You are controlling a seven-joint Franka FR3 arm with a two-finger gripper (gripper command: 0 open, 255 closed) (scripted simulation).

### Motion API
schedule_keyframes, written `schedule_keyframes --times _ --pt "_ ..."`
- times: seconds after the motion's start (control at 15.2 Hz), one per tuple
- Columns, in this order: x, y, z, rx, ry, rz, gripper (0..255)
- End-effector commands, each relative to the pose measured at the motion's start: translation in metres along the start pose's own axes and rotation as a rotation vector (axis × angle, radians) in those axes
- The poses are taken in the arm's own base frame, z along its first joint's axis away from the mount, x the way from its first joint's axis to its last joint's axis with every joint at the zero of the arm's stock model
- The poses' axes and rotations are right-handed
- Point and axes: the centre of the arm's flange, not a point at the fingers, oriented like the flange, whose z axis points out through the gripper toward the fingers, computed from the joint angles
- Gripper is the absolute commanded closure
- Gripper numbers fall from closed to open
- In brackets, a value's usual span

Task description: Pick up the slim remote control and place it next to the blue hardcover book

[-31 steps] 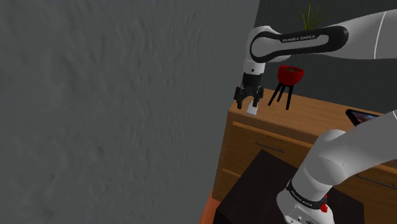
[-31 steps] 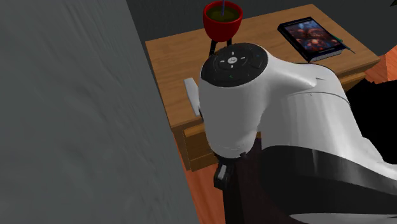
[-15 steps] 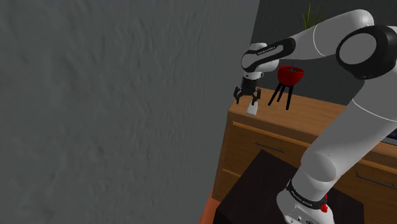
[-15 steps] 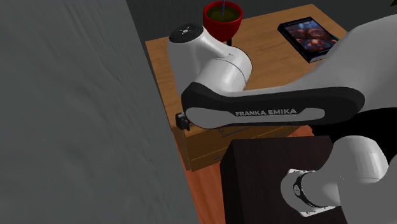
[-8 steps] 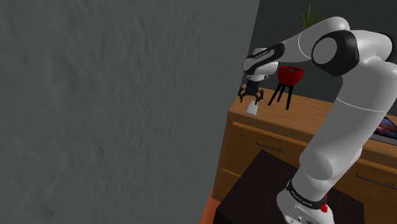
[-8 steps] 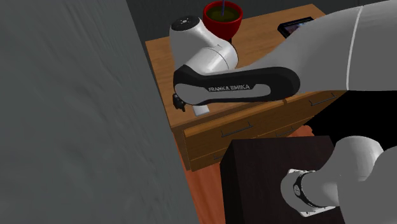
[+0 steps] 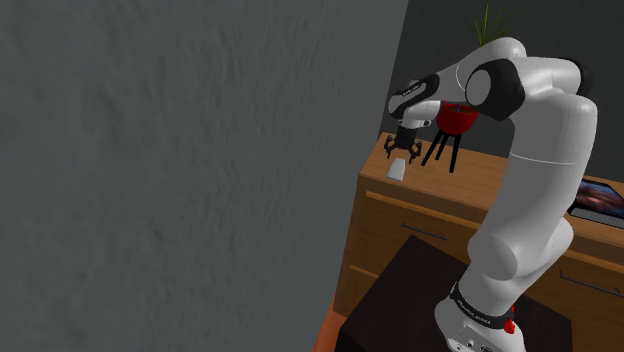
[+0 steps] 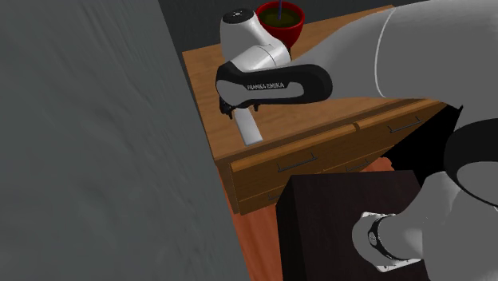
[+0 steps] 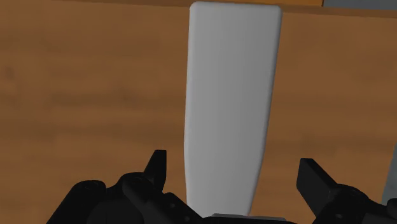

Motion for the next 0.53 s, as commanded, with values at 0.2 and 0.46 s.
schedule_keyframes --times 0.2,0.46 --pt "0.002 0.002 0.026 0.0 0.002 0.007 0" --pt "0.002 0.002 0.04 0.0 0.002 0.007 0"
